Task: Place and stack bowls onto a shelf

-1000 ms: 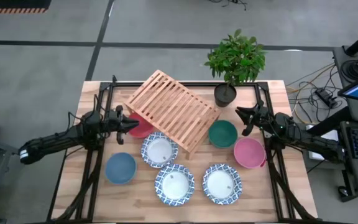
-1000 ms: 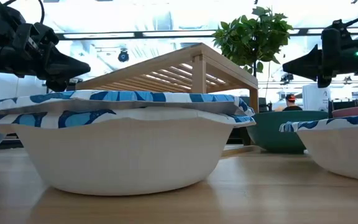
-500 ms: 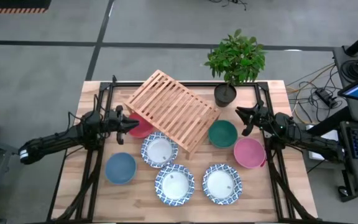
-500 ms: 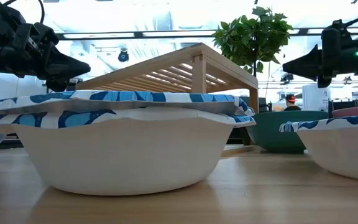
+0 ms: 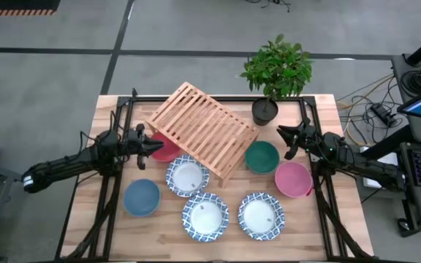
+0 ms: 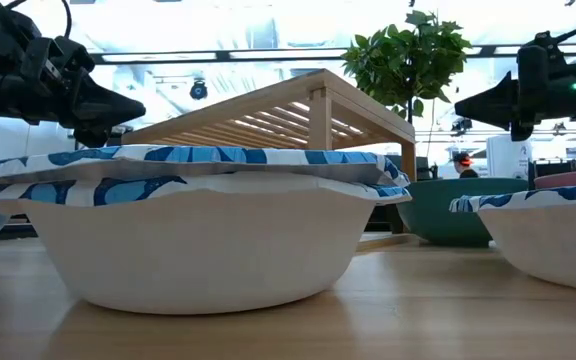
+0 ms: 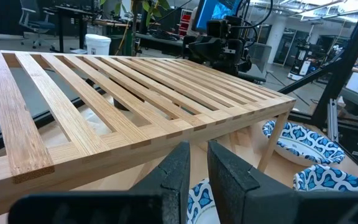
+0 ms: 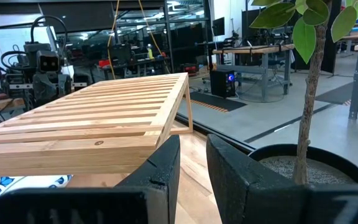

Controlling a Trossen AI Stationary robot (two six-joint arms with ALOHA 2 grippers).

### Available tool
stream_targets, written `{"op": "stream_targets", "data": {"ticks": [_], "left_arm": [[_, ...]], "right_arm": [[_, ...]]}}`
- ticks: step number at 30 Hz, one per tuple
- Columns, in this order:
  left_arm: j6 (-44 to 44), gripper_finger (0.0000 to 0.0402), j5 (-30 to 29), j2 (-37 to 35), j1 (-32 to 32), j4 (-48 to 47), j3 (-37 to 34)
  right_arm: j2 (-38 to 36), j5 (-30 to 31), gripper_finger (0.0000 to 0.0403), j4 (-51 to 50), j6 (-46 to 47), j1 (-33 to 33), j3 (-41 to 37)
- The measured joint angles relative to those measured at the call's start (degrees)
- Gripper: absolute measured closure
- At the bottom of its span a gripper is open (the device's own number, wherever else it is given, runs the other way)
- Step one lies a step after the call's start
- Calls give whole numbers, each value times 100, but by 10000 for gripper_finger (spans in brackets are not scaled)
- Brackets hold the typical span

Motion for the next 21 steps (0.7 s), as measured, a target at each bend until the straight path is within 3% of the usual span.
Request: {"op": "stream_targets", "data": {"ticks": [21], "left_arm": [[2,363,0,0,1,0,0]], "right_arm": [[0,0,335,0,67,1,0]]}}
